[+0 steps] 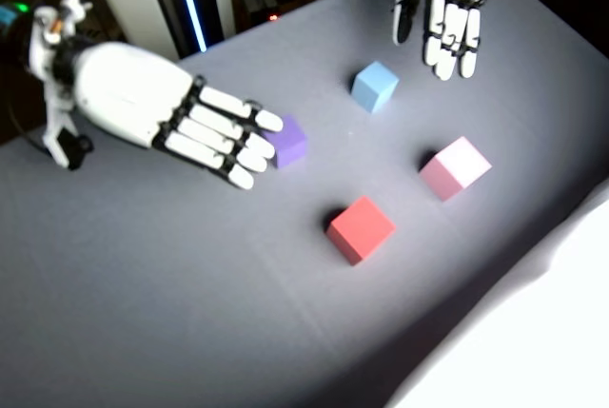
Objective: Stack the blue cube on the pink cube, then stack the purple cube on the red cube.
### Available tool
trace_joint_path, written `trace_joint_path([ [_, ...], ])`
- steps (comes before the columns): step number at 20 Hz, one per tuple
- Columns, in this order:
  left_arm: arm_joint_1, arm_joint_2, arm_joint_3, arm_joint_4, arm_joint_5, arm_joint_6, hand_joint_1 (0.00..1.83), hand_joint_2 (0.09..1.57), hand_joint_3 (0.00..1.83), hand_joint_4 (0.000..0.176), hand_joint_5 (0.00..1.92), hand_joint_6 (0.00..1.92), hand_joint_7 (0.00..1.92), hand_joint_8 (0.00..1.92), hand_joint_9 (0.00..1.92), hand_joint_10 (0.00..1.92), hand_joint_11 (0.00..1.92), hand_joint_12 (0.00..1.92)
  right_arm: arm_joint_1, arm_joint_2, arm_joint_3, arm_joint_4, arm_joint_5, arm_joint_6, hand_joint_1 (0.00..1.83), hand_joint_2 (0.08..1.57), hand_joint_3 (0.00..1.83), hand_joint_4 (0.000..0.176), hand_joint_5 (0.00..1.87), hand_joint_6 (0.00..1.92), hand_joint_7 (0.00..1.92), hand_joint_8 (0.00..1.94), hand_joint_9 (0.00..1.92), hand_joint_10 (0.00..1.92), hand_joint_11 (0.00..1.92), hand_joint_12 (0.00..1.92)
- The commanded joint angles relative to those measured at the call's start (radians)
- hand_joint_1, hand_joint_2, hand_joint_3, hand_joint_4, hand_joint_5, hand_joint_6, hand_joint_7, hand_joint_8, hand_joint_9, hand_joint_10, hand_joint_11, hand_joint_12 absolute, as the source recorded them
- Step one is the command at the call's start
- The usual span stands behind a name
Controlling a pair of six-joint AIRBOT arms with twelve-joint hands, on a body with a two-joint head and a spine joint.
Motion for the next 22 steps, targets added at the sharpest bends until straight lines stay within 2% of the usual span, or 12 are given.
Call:
trace_joint_path([
  [1, -0.010, -0.004, 0.003, 0.000, -0.103, -0.003, 0.30, 1.09, 0.01, 0.116, 0.00, 0.00, 0.00, 0.00, 0.00, 0.00, 0.00, 0.00, 0.013, 0.001, 0.006, -0.002, 0.101, -0.009, 0.60, 1.29, 0.05, 0.000, 0.00, 0.00, 0.00, 0.00, 0.00, 0.00, 0.00, 0.00],
  [4, -0.013, -0.011, 0.006, 0.004, -0.095, -0.003, 0.32, 1.05, 0.00, 0.116, 0.00, 0.00, 0.00, 0.00, 0.00, 0.00, 0.00, 0.00, 0.017, -0.003, 0.000, 0.029, 0.088, -0.065, 0.62, 1.28, 0.03, 0.000, 0.00, 0.00, 0.00, 0.00, 0.00, 0.00, 0.00, 0.00],
  [7, -0.016, -0.028, 0.012, 0.011, -0.063, -0.004, 0.42, 0.99, 0.00, 0.149, 0.00, 0.00, 0.00, 0.00, 0.00, 0.00, 0.00, 0.00, 0.017, -0.003, 0.002, 0.037, 0.078, -0.066, 0.57, 1.30, 0.03, 0.000, 0.00, 0.00, 0.00, 0.00, 0.00, 0.00, 0.00, 0.00],
  [8, -0.022, -0.040, 0.020, 0.019, -0.037, -0.006, 0.45, 0.97, 0.00, 0.143, 0.00, 0.00, 0.00, 0.00, 0.00, 0.00, 0.00, 0.00, 0.016, -0.003, 0.002, 0.039, 0.077, -0.066, 0.54, 1.31, 0.03, 0.000, 0.00, 0.00, 0.00, 0.00, 0.00, 0.00, 0.00, 0.00],
  [10, -0.037, -0.066, 0.043, 0.022, 0.010, -0.014, 0.48, 0.96, 0.00, 0.106, 0.00, 0.00, 0.00, 0.00, 0.00, 0.00, 0.00, 0.00, 0.014, -0.003, 0.003, 0.048, 0.077, -0.066, 0.53, 1.33, 0.03, 0.000, 0.00, 0.00, 0.00, 0.00, 0.00, 0.00, 0.00, 0.00],
  [12, -0.045, -0.098, 0.072, 0.017, 0.040, -0.034, 0.50, 0.95, 0.00, 0.095, 0.00, 0.00, 0.04, 0.02, 0.00, 0.00, 0.00, 0.00, 0.008, -0.005, 0.001, 0.060, 0.085, -0.066, 0.54, 1.34, 0.02, 0.000, 0.00, 0.00, 0.00, 0.00, 0.00, 0.00, 0.00, 0.00],
  [13, -0.052, -0.114, 0.086, 0.013, 0.066, -0.034, 0.51, 0.94, 0.00, 0.102, 0.00, 0.00, 0.07, 0.03, 0.00, 0.00, 0.00, 0.00, 0.002, -0.007, 0.001, 0.066, 0.091, -0.066, 0.51, 1.34, 0.02, 0.000, 0.00, 0.00, 0.00, 0.00, 0.00, 0.00, 0.00, 0.00],
  [16, -0.072, -0.151, 0.116, 0.013, 0.117, -0.034, 0.56, 0.96, 0.00, 0.072, 0.00, 0.00, 0.16, 0.06, 0.09, 0.04, 0.00, 0.00, -0.005, -0.007, 0.000, 0.076, 0.095, -0.066, 0.51, 1.34, 0.02, 0.000, 0.00, 0.00, 0.00, 0.00, 0.00, 0.00, 0.00, 0.00],
  [17, -0.077, -0.167, 0.126, 0.012, 0.133, -0.034, 0.57, 0.98, 0.00, 0.074, 0.00, 0.00, 0.19, 0.07, 0.11, 0.05, 0.00, 0.00, -0.007, -0.008, 0.000, 0.080, 0.097, -0.066, 0.53, 1.34, 0.02, 0.000, 0.00, 0.00, 0.00, 0.00, 0.00, 0.00, 0.00, 0.00],
  [20, -0.081, -0.193, 0.145, 0.009, 0.155, -0.040, 0.70, 1.00, 0.00, 0.032, 0.14, 0.03, 0.40, 0.06, 0.06, 0.51, 0.00, 0.40, -0.010, -0.008, 0.000, 0.084, 0.101, -0.066, 0.50, 1.35, 0.01, 0.000, 0.00, 0.00, 0.00, 0.00, 0.00, 0.00, 0.00, 0.00],
  [21, -0.081, -0.195, 0.146, 0.009, 0.156, -0.041, 0.80, 0.98, 0.00, 0.026, 0.28, 0.08, 0.60, 0.13, 0.16, 0.63, 0.00, 0.72, -0.010, -0.008, 0.000, 0.084, 0.101, -0.066, 0.49, 1.35, 0.01, 0.000, 0.00, 0.00, 0.00, 0.00, 0.00, 0.00, 0.00, 0.00],
  [22, -0.081, -0.204, 0.153, 0.009, 0.161, -0.047, 0.84, 1.01, 0.00, 0.000, 0.48, 0.15, 0.79, 0.25, 0.25, 0.85, 0.00, 0.99, -0.010, -0.008, 0.000, 0.085, 0.101, -0.066, 0.52, 1.34, 0.01, 0.000, 0.00, 0.00, 0.00, 0.00, 0.00, 0.00, 0.00, 0.00],
])
